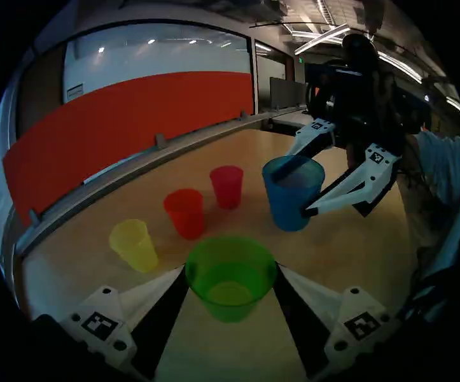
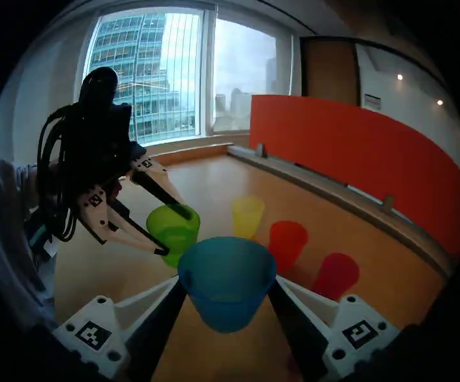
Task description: Pour water
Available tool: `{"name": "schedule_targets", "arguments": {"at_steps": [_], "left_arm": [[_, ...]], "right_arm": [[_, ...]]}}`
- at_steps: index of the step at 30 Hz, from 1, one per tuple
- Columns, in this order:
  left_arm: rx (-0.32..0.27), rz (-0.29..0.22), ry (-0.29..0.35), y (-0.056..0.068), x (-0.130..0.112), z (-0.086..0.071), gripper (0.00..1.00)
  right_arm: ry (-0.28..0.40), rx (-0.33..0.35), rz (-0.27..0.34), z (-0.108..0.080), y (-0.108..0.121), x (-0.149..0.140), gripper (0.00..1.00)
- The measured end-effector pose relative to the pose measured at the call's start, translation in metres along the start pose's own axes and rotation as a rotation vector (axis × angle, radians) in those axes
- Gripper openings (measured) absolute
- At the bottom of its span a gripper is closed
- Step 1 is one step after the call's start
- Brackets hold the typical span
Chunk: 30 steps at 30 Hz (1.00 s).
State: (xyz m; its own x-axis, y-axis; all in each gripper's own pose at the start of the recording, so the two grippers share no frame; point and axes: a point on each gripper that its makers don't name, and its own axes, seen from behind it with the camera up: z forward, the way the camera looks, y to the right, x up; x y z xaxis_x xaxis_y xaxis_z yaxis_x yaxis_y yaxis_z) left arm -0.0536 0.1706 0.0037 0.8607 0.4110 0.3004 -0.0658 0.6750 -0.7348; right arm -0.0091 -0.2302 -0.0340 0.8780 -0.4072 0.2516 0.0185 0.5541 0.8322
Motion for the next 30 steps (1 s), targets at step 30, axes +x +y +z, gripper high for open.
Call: {"name": "schedule_targets", "arguments": {"at_steps": [30], "left_arm": [[-0.054, 0.002, -0.096, 0.010, -0.039, 0.034, 0.88]], "right_arm": [[-0.095, 0.023, 0.011, 0.028, -0.006, -0.046, 0.90]]}}
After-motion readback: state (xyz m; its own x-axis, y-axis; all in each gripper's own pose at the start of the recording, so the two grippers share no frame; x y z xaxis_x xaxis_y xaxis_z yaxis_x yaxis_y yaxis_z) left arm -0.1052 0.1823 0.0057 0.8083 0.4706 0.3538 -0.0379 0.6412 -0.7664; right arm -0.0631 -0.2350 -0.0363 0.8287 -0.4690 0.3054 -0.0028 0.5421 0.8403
